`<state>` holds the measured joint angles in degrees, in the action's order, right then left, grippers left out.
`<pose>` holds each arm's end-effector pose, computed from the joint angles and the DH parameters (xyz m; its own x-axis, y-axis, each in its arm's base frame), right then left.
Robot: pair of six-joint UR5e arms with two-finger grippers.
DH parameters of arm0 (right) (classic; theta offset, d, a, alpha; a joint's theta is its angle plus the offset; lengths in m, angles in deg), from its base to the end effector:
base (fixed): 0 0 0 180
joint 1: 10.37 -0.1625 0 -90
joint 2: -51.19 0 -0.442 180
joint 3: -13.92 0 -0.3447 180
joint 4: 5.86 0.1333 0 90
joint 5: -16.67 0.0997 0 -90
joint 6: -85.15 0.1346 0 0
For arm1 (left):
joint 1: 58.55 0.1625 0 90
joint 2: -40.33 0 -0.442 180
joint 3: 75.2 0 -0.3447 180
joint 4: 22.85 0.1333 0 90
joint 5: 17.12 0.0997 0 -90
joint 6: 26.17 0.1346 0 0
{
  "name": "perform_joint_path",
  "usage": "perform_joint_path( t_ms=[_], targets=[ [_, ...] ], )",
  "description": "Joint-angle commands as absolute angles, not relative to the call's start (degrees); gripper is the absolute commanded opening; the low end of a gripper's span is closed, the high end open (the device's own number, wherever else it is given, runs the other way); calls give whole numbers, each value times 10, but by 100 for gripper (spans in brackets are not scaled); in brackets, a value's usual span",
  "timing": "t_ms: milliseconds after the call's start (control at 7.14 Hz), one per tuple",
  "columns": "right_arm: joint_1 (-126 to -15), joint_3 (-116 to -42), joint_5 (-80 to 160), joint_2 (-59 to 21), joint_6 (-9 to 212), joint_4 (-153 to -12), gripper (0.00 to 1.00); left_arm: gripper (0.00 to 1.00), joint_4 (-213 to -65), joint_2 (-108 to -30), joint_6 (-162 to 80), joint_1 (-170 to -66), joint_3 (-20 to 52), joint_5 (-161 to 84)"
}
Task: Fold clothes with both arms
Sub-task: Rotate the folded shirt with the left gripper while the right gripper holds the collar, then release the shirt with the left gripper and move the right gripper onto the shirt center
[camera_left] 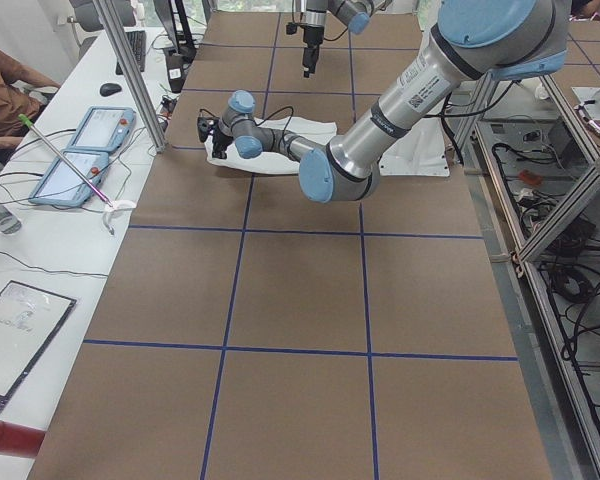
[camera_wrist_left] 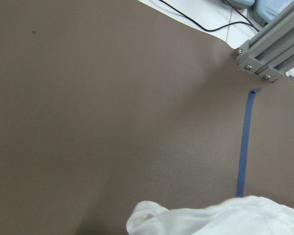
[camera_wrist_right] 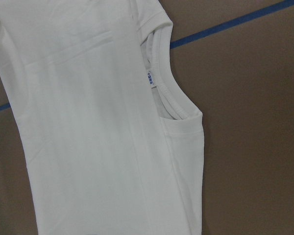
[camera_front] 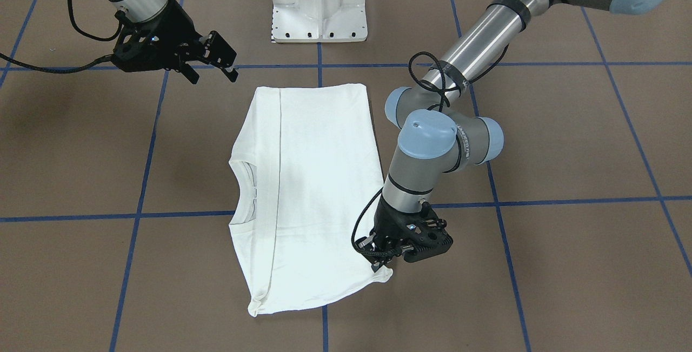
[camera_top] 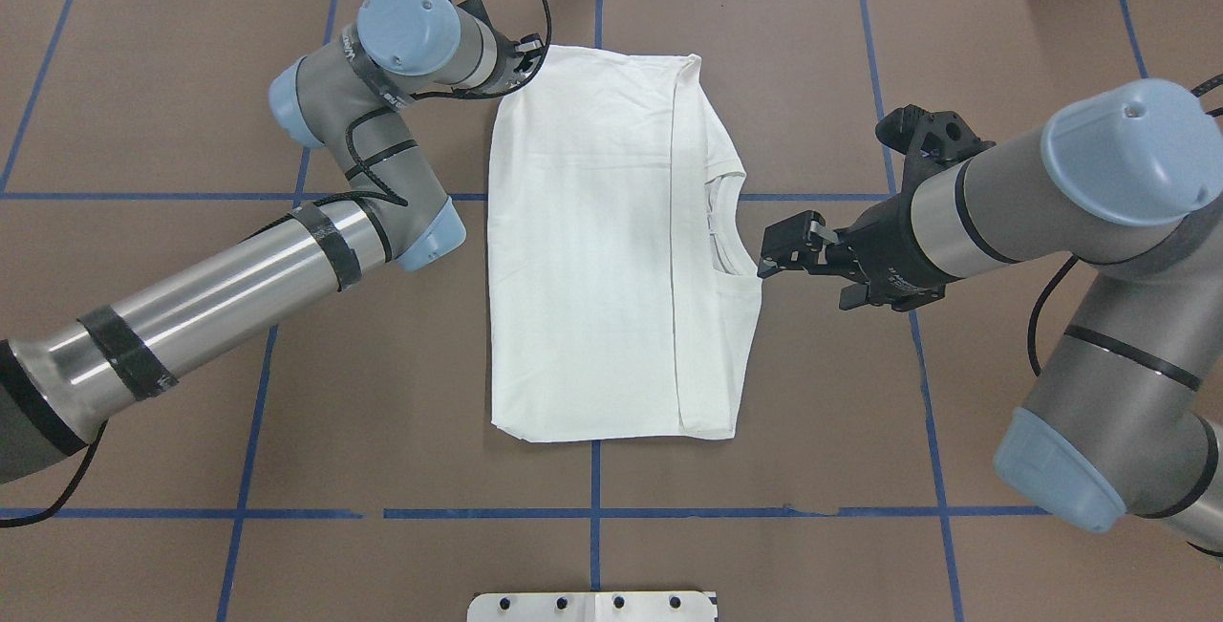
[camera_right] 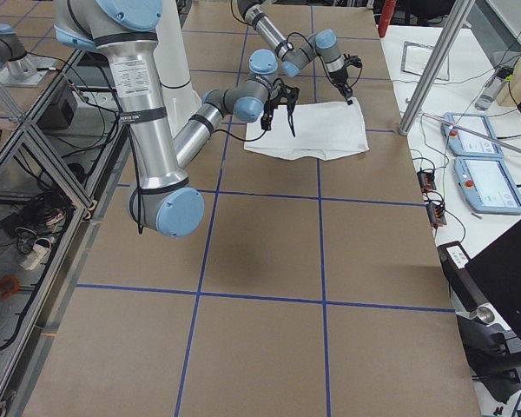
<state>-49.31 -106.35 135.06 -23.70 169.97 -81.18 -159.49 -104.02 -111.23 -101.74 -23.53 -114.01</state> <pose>-0.3529 -0.3743 0.3166 0.4076 0.2272 0.8844 -0.1964 0.9677 -0.1581 0.5432 -0.6706 0.2978 0.3854 -0.2446 -0.8897 0.5707 0.8209 0.0216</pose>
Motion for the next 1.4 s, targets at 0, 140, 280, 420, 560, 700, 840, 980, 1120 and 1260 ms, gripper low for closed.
perform_joint_path(
  t_ms=[0,140,280,420,560,700,840,980,1120,1260],
  targets=[
    [-493,-1063,1341,-235,1700,-812,100,99,-1604,-1041,-1067,-1017,-243,-1129],
    [-493,-1062,1336,-235,1700,-812,100,100,-1604,-1041,-1060,-1019,-243,-1126],
    [-491,-1061,1332,-235,1698,-813,100,100,-1603,-1041,-1053,-1030,-242,-1129],
    [-490,-1056,1326,-235,1666,-817,100,100,-1596,-1038,-1029,-1040,-233,-1154],
    [-489,-1050,1320,-236,1632,-821,100,100,-1566,-1018,-1026,-1049,-196,-1198],
    [-486,-1038,1306,-227,1600,-838,100,100,-1529,-975,-1020,-1050,-121,-1225],
    [-476,-1021,1286,-191,1546,-899,100,100,-1496,-925,-1017,-1050,-30,-1232],
    [-460,-984,1258,-143,1498,-940,100,100,-1450,-892,-1017,-1050,56,-1264],
    [-446,-946,1231,-113,1491,-951,100,100,-1421,-862,-1016,-1050,115,-1279],
    [-430,-909,1197,-89,1462,-951,100,100,-1385,-829,-1008,-1050,174,-1303]
  ],
)
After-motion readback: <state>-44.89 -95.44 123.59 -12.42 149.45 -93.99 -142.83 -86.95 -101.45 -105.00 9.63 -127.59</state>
